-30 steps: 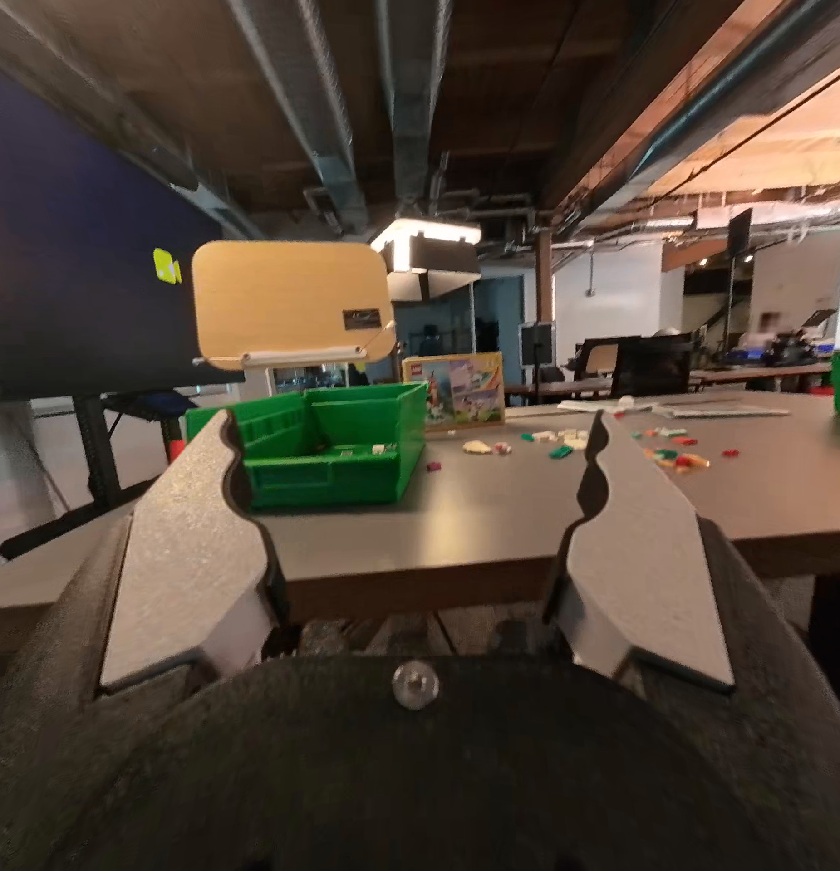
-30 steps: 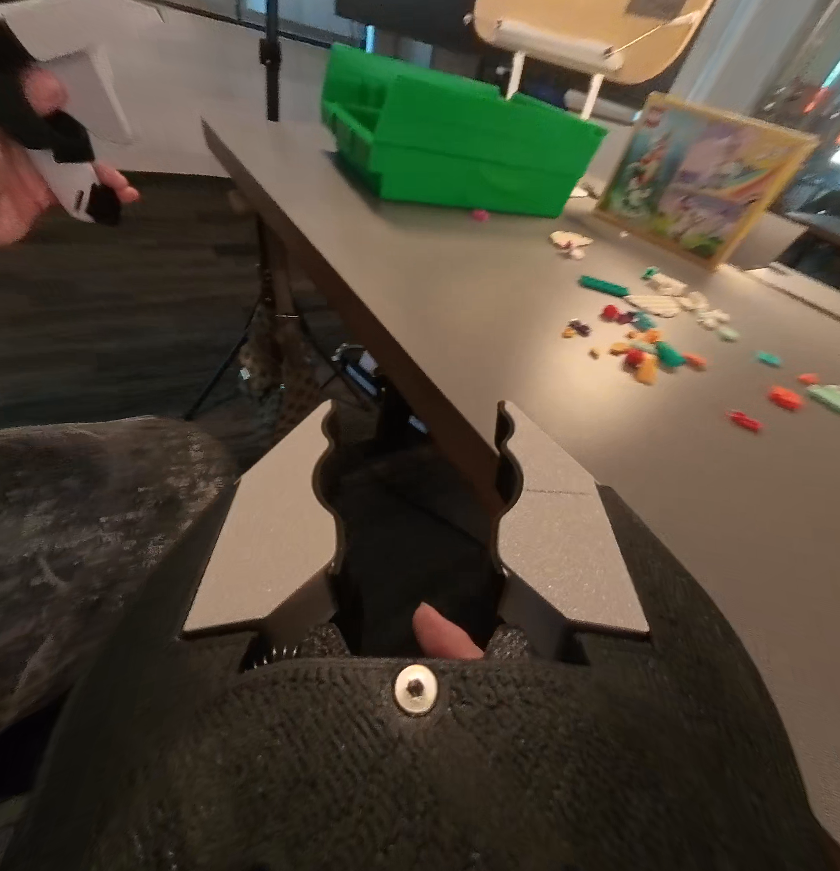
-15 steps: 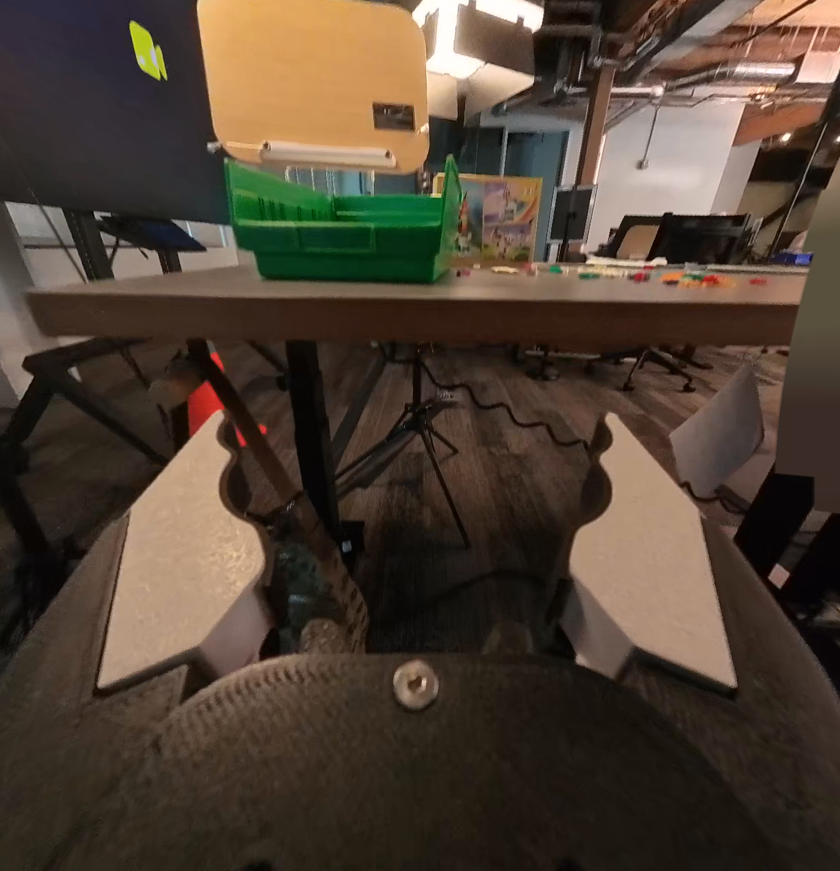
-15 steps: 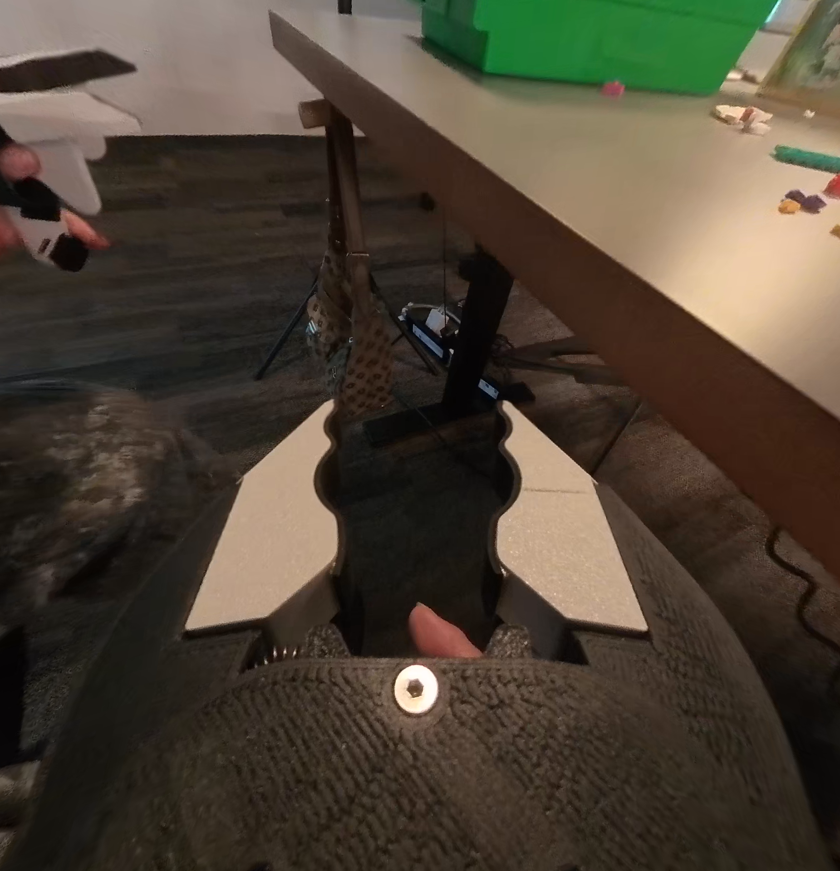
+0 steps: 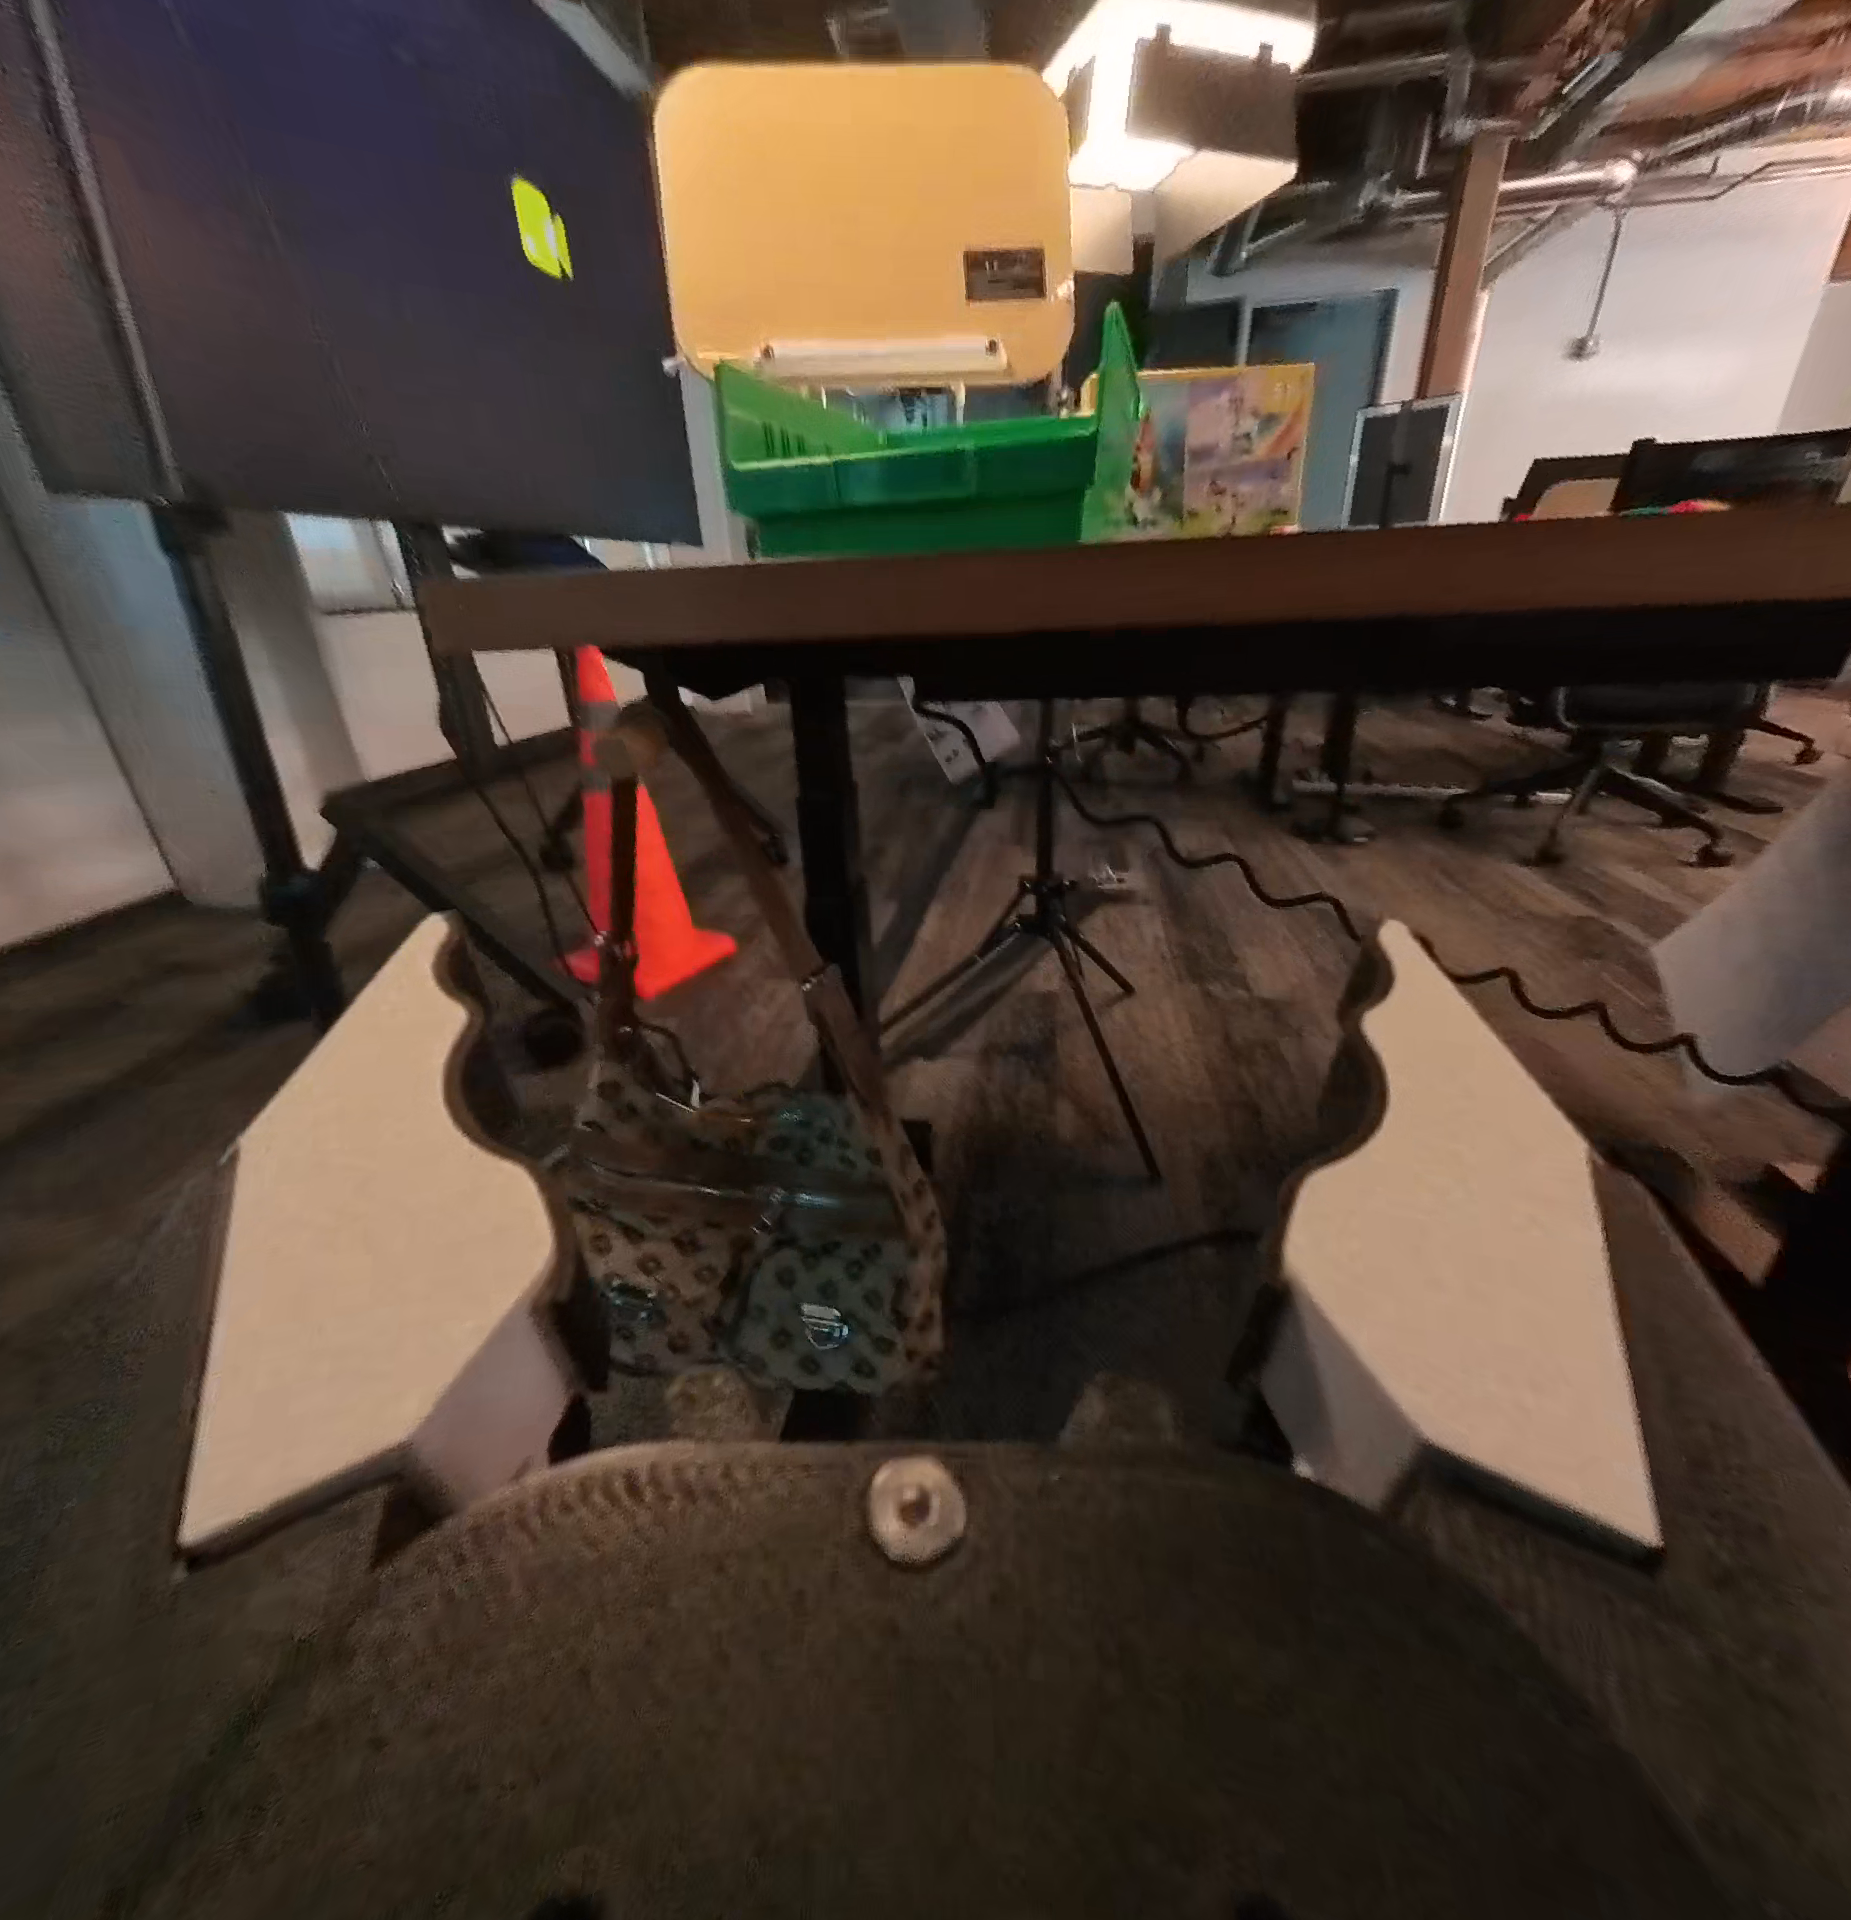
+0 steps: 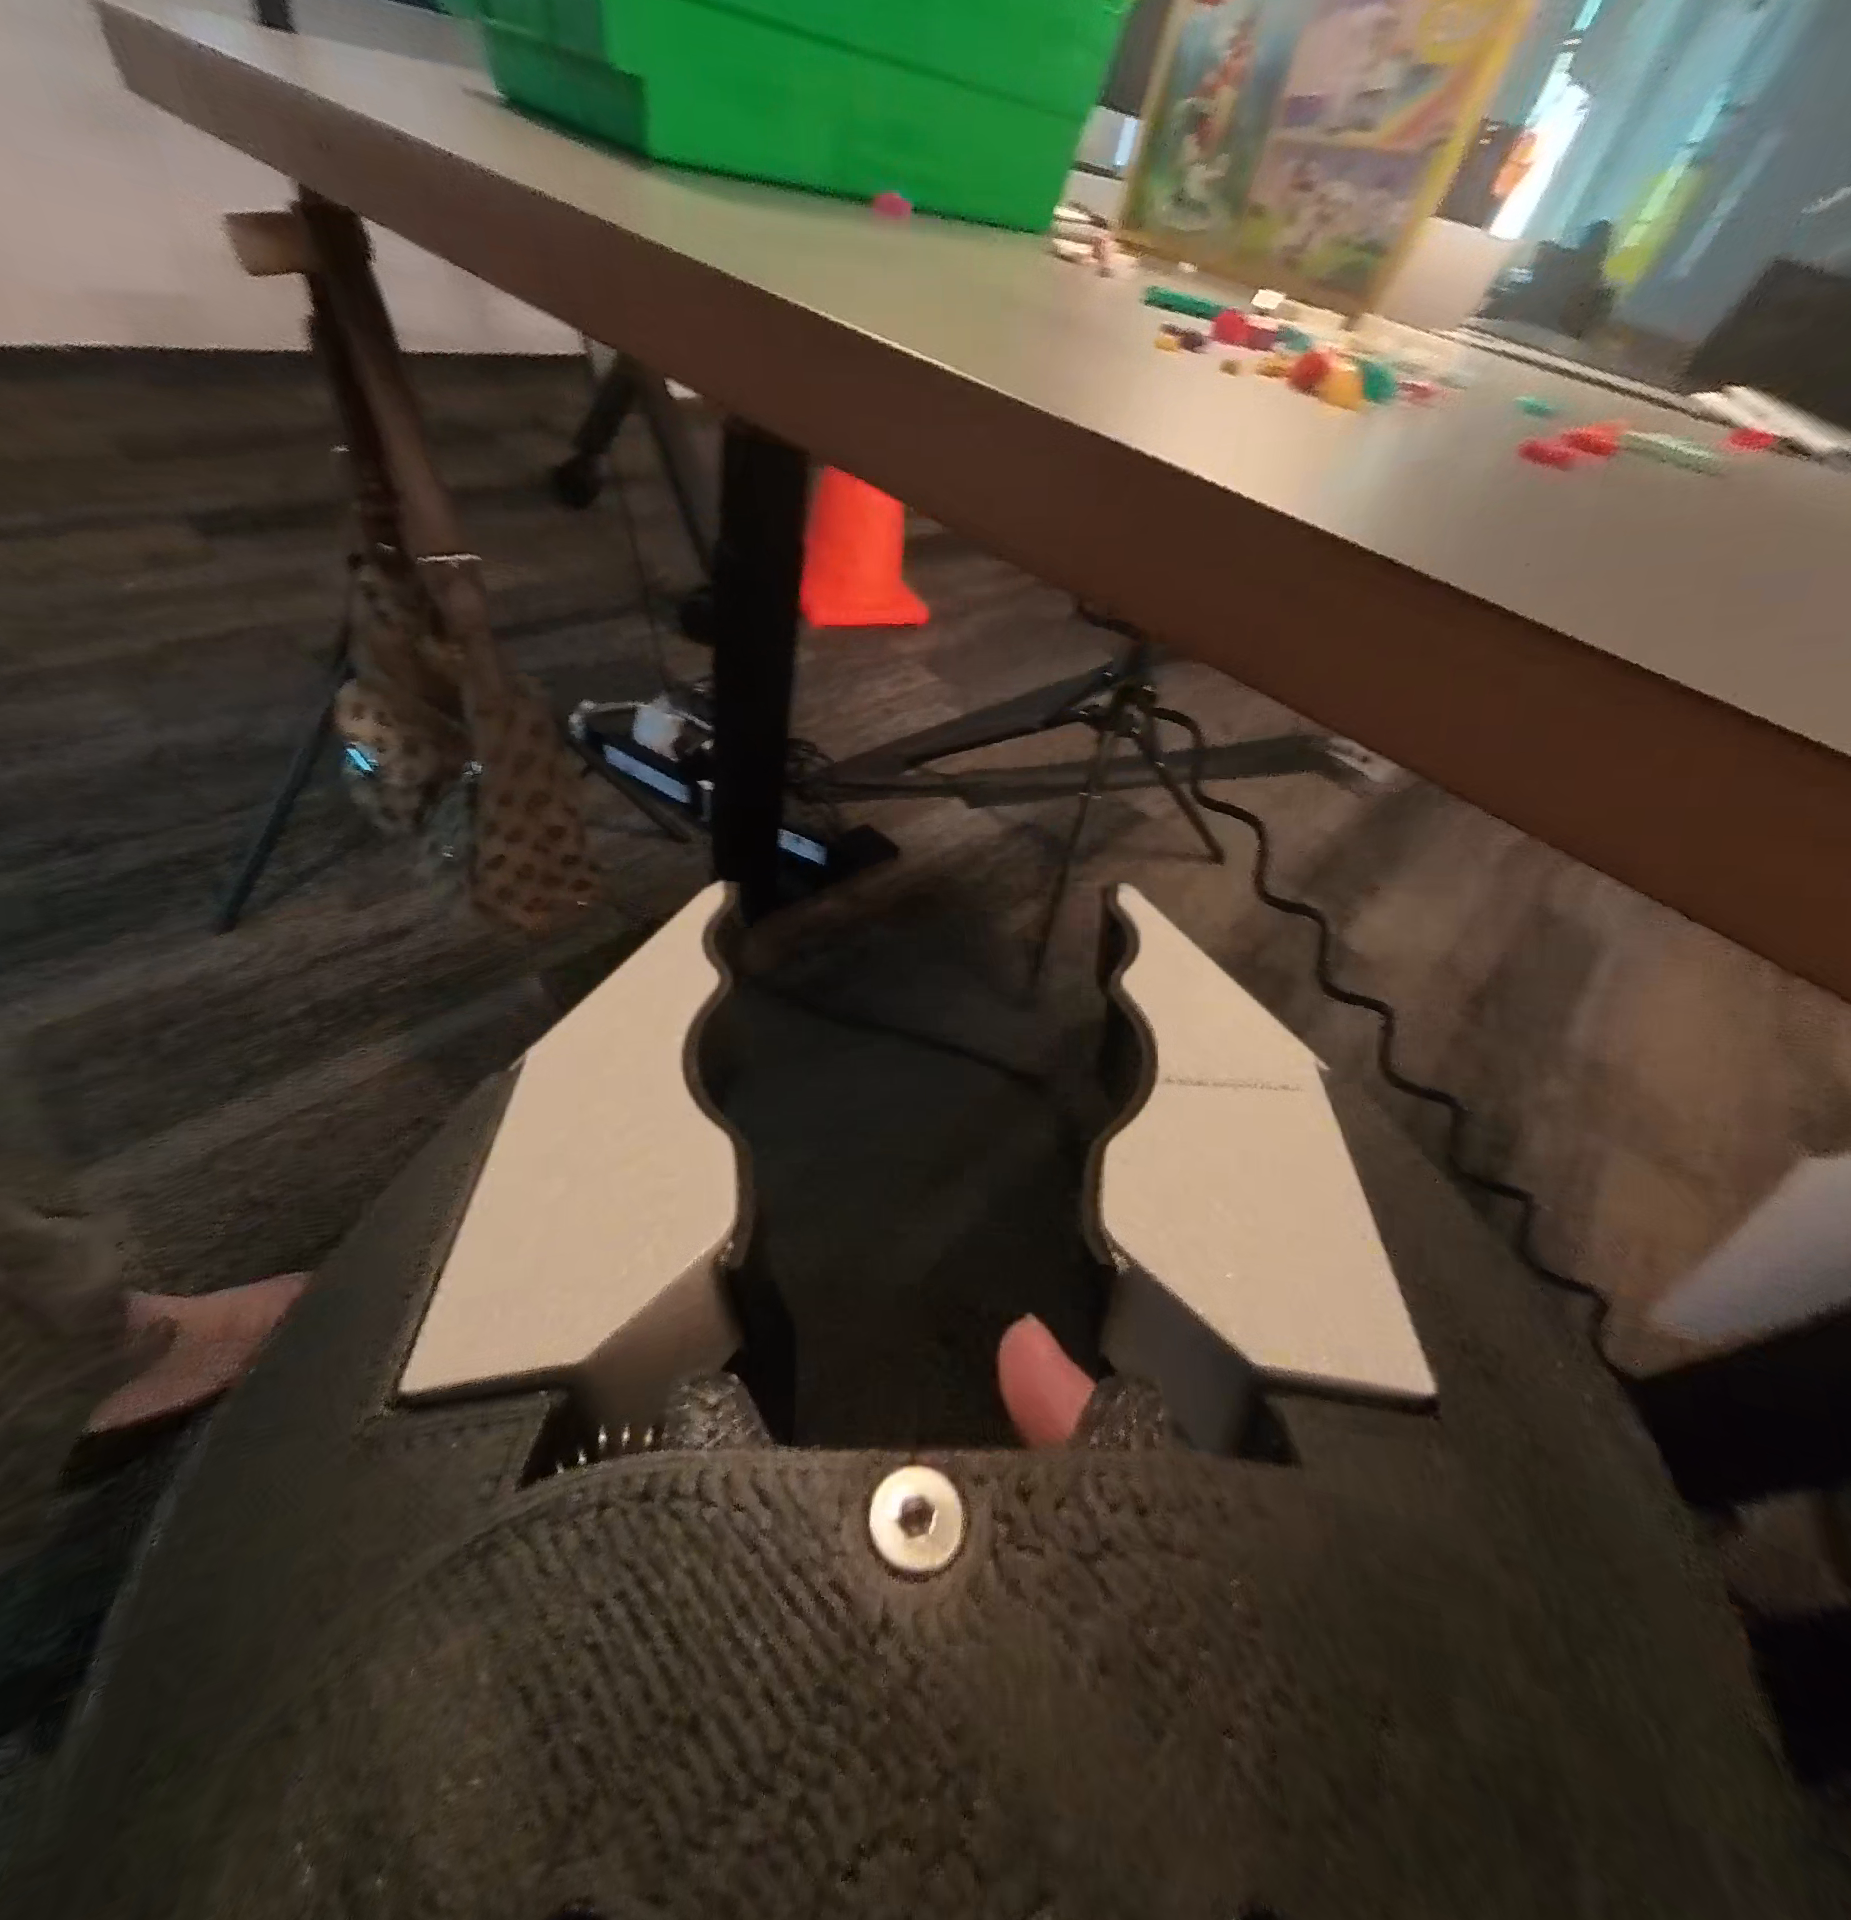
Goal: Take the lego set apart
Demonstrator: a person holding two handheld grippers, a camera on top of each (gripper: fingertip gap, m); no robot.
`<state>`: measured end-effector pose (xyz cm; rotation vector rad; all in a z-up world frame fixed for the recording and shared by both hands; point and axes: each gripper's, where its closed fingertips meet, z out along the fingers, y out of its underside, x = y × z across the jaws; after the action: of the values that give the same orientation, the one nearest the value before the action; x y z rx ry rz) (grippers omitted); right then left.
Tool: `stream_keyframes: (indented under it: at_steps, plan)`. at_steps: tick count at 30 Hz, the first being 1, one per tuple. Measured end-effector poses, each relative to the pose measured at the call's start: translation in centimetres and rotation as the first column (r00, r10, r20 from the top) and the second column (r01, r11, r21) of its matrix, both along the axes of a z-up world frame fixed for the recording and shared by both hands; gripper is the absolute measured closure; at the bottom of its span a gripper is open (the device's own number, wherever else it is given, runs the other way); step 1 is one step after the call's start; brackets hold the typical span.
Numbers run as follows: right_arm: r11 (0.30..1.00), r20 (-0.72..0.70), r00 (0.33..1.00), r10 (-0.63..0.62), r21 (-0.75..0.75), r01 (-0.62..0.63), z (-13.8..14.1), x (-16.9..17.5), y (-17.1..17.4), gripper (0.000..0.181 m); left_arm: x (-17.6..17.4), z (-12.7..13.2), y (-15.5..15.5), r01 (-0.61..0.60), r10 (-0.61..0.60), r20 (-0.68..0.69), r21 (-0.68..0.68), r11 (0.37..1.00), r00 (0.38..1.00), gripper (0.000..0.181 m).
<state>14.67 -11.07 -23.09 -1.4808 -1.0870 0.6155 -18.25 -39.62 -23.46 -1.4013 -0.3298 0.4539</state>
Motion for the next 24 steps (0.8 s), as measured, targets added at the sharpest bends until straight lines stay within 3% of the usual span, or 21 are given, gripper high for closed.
stream_keyframes:
  at_steps: [5, 13, 18, 24]
  plan:
    - [0.993, -0.054, 0.992, -0.111, 0.030, 0.113, 1.9, 4.1, -0.4, 0.121, 0.9, 1.6, -0.9, -0.005, 0.004, -0.059, -0.004, 1.000, 0.998, 0.048]
    - [0.977, -0.076, 0.976, -0.204, 0.047, 0.208, 5.5, 6.4, -1.9, 0.142, 3.7, 2.8, 0.1, 0.137, -0.143, -0.035, -0.139, 0.981, 0.989, 0.125]
    - [0.982, -0.120, 0.977, -0.176, 0.051, 0.183, 9.3, 7.1, -4.1, 0.144, 4.6, 5.4, -1.2, 0.167, -0.168, -0.002, -0.099, 0.981, 0.986, 0.129]
    - [0.987, -0.111, 0.988, -0.104, 0.107, 0.116, 12.6, 8.1, -8.1, 0.145, 7.1, 8.1, -5.0, 0.260, -0.255, 0.053, -0.127, 0.957, 0.966, 0.129]
